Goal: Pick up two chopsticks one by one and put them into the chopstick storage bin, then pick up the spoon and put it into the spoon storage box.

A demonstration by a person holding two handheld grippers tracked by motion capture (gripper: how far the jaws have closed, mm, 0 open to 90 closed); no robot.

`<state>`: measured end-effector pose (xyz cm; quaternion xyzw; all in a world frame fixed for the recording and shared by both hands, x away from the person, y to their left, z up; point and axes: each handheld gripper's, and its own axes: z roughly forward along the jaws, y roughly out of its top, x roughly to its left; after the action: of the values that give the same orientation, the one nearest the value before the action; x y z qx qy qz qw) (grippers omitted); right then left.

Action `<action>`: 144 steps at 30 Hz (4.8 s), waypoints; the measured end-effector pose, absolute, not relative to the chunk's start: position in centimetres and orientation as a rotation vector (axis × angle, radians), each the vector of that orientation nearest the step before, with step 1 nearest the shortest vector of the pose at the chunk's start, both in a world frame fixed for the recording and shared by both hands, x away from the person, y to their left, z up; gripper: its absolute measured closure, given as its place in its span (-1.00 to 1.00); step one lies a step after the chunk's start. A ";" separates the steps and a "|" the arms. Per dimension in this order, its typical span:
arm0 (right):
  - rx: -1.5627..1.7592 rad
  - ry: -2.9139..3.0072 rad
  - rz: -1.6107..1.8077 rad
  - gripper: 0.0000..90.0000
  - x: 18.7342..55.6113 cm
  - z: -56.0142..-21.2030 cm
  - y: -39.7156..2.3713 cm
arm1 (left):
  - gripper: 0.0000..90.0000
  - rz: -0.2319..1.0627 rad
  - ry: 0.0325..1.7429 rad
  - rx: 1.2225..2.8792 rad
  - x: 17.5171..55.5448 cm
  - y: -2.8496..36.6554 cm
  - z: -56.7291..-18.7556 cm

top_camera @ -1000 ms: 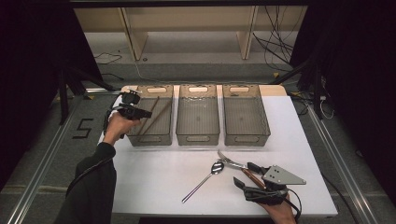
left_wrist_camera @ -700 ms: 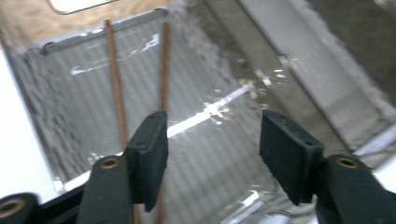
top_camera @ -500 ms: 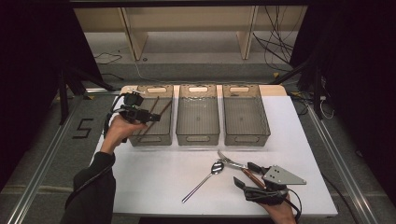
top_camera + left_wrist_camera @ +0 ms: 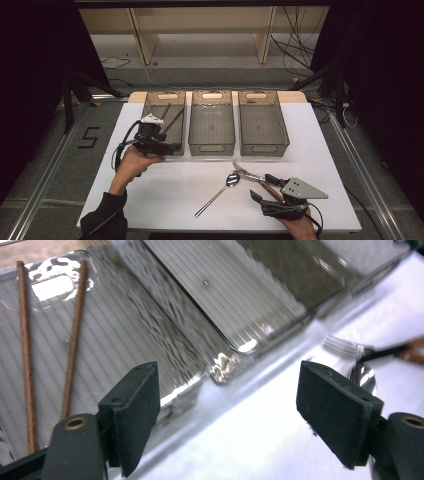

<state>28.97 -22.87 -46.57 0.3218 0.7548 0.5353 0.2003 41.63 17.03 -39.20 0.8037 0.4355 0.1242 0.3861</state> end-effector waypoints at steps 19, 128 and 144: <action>0.899 2.115 1.494 -0.40 28.9 -46.6 -23.0 | -0.54 0.243 0.996 2.247 38.9 11.2 -42.5; 0.890 2.132 1.471 -0.40 29.0 -46.9 -22.8 | 0.95 0.230 0.747 2.467 34.2 4.2 -46.9; 0.890 2.130 1.474 -0.40 28.9 -46.9 -22.8 | 0.94 0.247 0.778 2.456 34.3 4.3 -46.9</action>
<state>28.93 -22.84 -46.85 0.3183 0.7621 0.5272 0.2000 34.32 4.33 -46.86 0.9129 0.2892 0.0919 0.2731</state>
